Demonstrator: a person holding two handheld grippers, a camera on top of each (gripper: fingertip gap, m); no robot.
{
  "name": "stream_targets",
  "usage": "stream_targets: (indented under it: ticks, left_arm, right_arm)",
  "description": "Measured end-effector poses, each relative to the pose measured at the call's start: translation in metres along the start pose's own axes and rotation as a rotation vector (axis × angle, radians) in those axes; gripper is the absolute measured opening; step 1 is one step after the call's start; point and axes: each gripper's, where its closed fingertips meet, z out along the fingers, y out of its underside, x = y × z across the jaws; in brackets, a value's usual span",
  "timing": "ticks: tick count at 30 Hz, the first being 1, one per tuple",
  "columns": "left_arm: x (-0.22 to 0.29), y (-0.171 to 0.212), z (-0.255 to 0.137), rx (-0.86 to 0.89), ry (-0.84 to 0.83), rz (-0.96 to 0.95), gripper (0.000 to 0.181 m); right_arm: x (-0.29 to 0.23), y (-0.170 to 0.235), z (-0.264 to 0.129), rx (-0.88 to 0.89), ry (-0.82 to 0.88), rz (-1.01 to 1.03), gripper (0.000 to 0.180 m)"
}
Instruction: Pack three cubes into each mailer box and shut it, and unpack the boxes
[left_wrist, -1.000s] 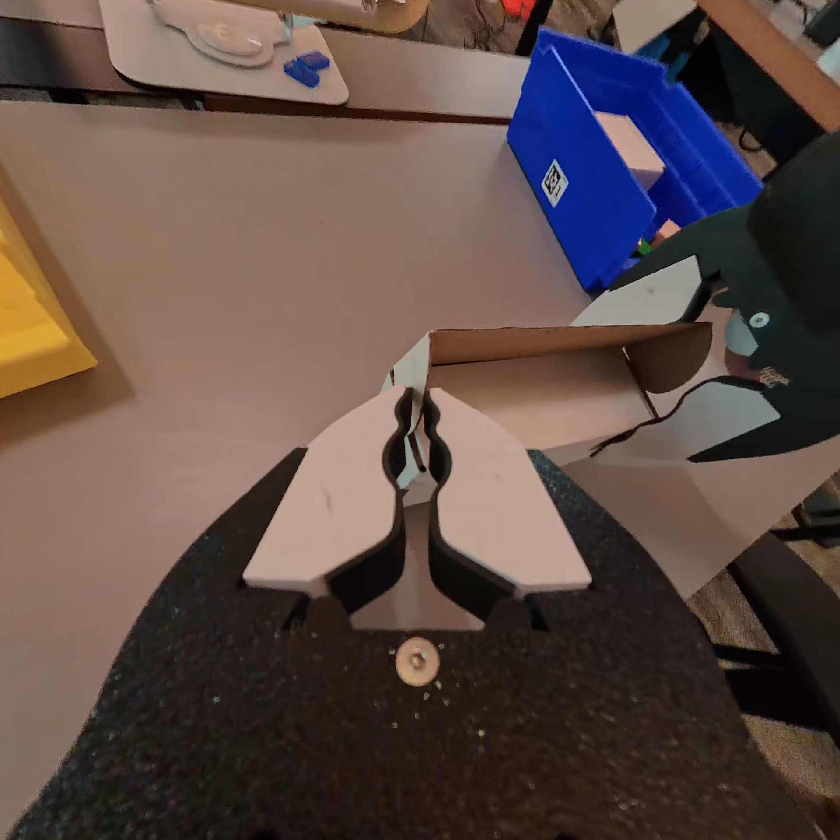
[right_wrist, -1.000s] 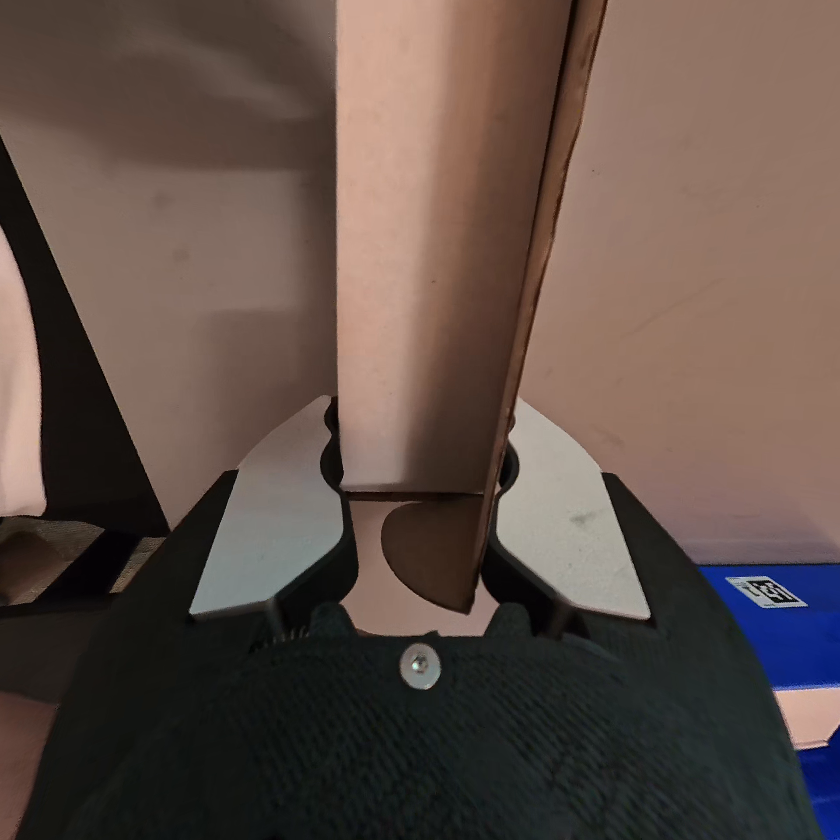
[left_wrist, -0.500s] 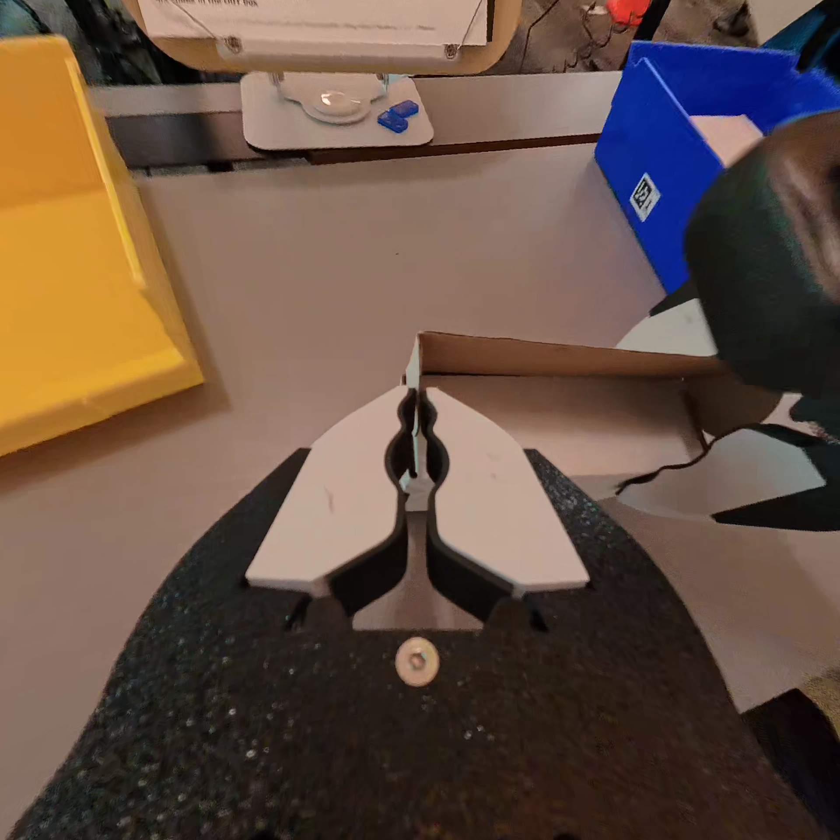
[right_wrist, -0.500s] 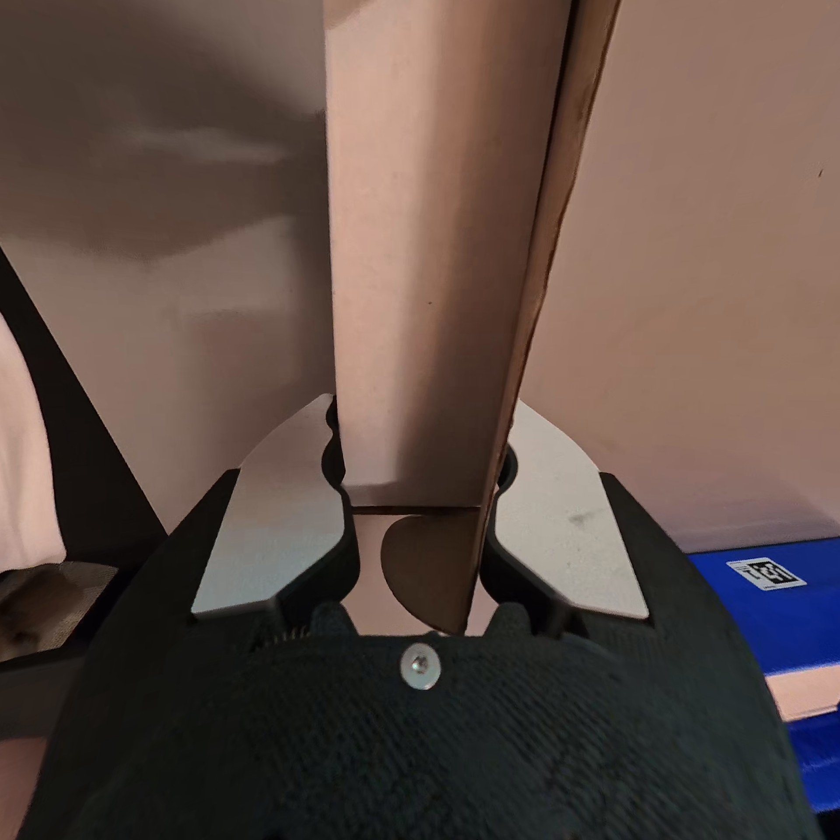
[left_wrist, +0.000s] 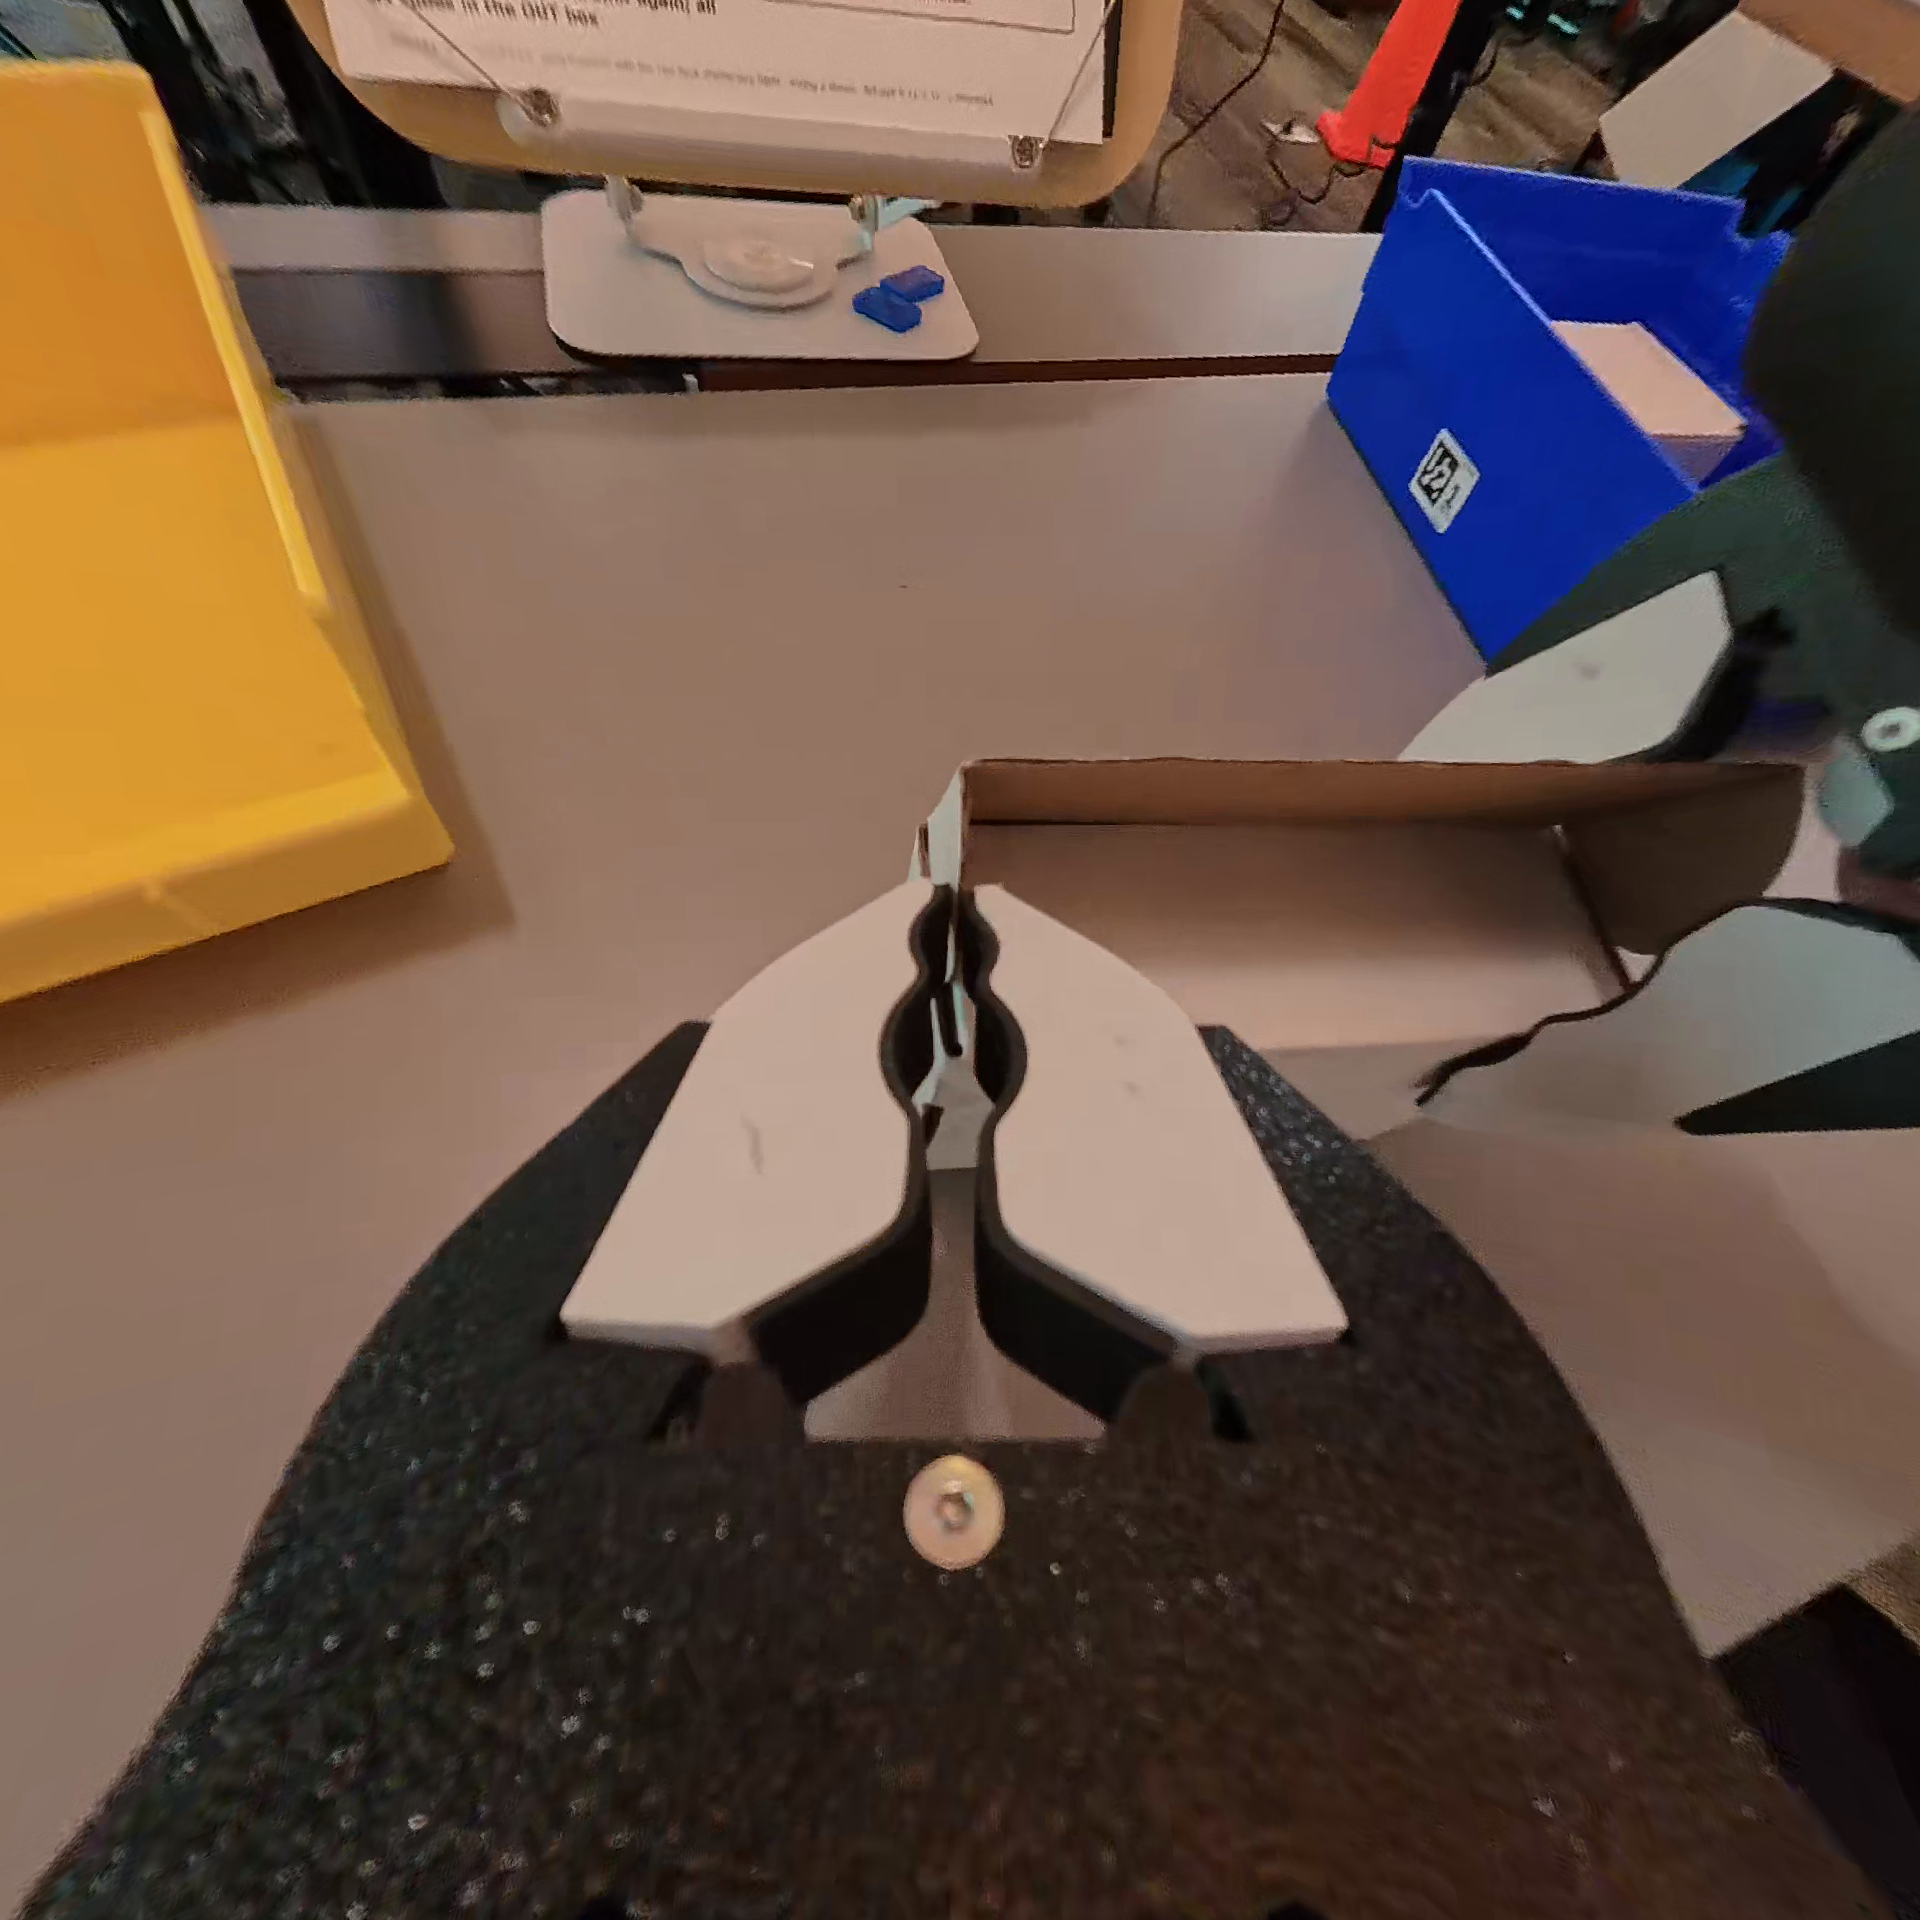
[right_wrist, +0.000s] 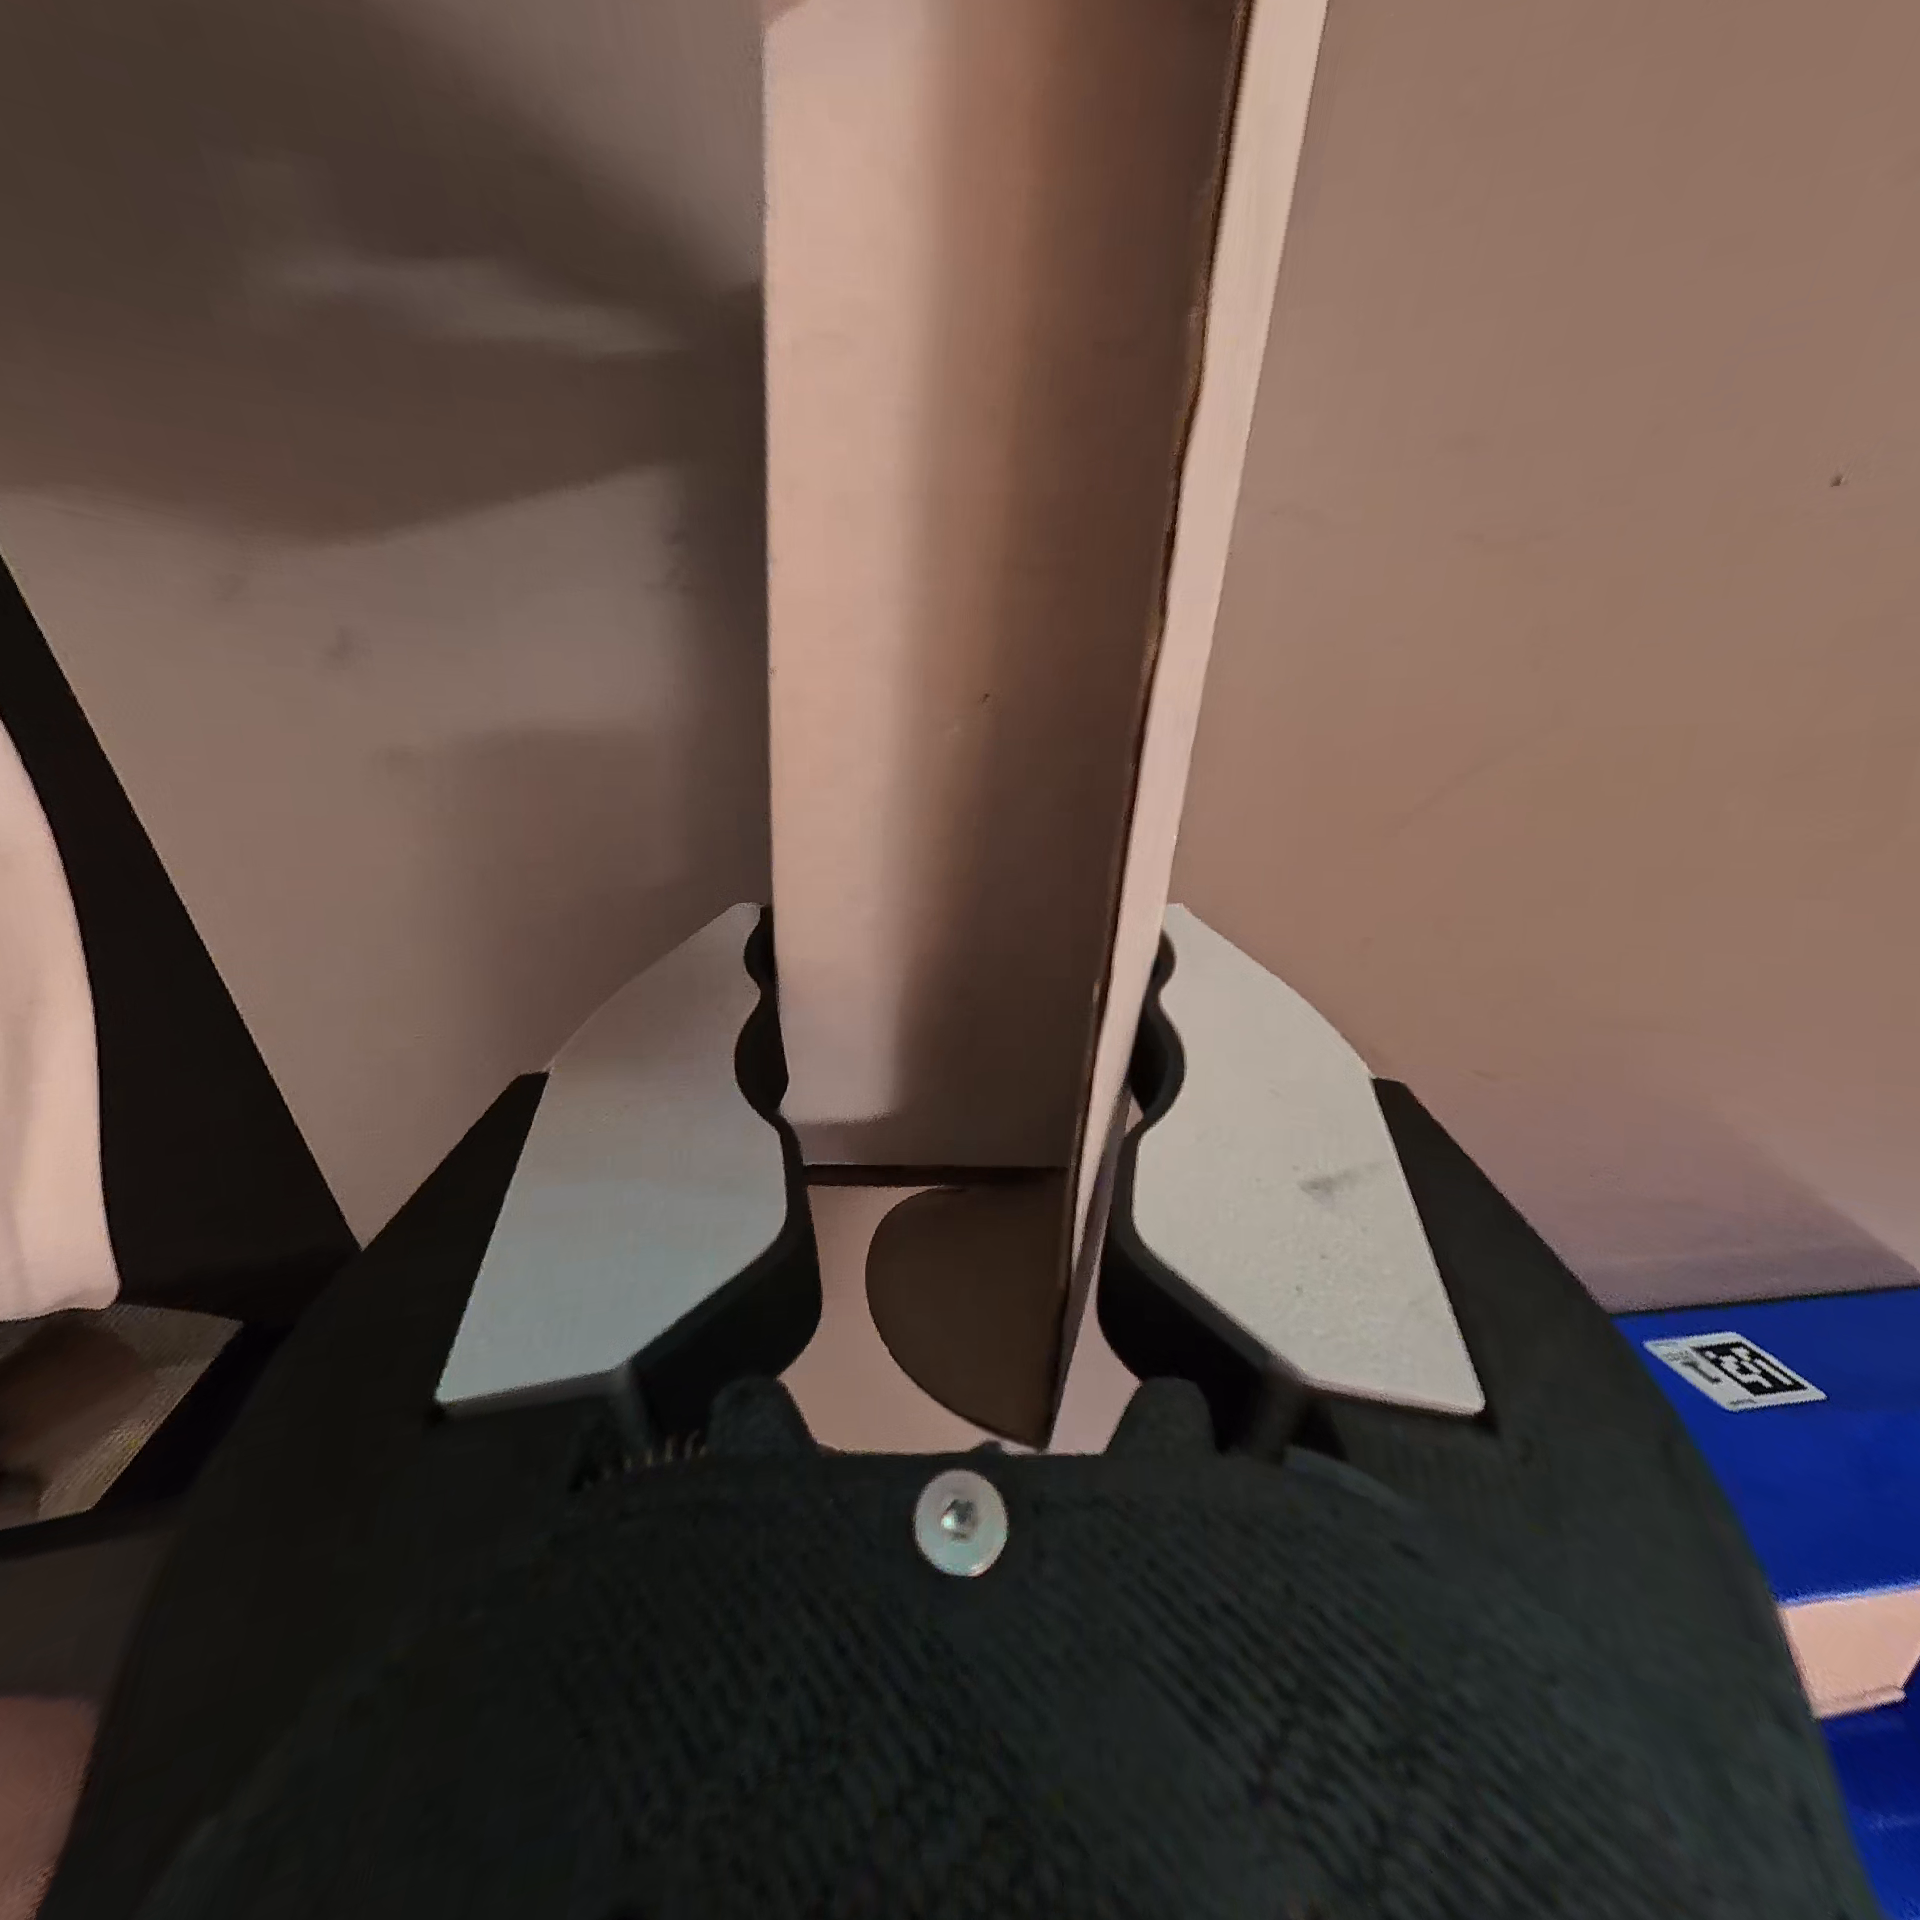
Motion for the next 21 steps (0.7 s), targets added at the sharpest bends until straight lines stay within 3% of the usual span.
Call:
stream_targets:
  ticks: [5, 8, 12, 15, 21]
  left_arm:
    - [0.000, 0.001, 0.000, 0.021, -0.026, 0.038, 0.001]
    - [0.000, 0.002, -0.002, 0.032, -0.046, 0.082, 0.001]
    - [0.000, 0.002, -0.002, 0.052, -0.069, 0.126, 0.001]
    - [0.001, 0.001, 0.000, 0.048, -0.071, 0.137, 0.001]
    - [0.003, 0.001, 0.002, 0.037, -0.045, 0.163, 0.002]
  right_arm:
    - [0.001, -0.016, -0.030, 0.300, 0.062, 0.086, 0.073]
    - [0.003, -0.009, -0.072, 0.542, 0.242, 0.209, 0.078]
    - [-0.016, 0.019, -0.101, 0.780, 0.390, 0.452, 0.063]
    - [-0.025, 0.032, -0.097, 0.829, 0.475, 0.542, 0.052]
    - [-0.014, 0.025, -0.071, 0.746, 0.534, 0.572, 0.030]
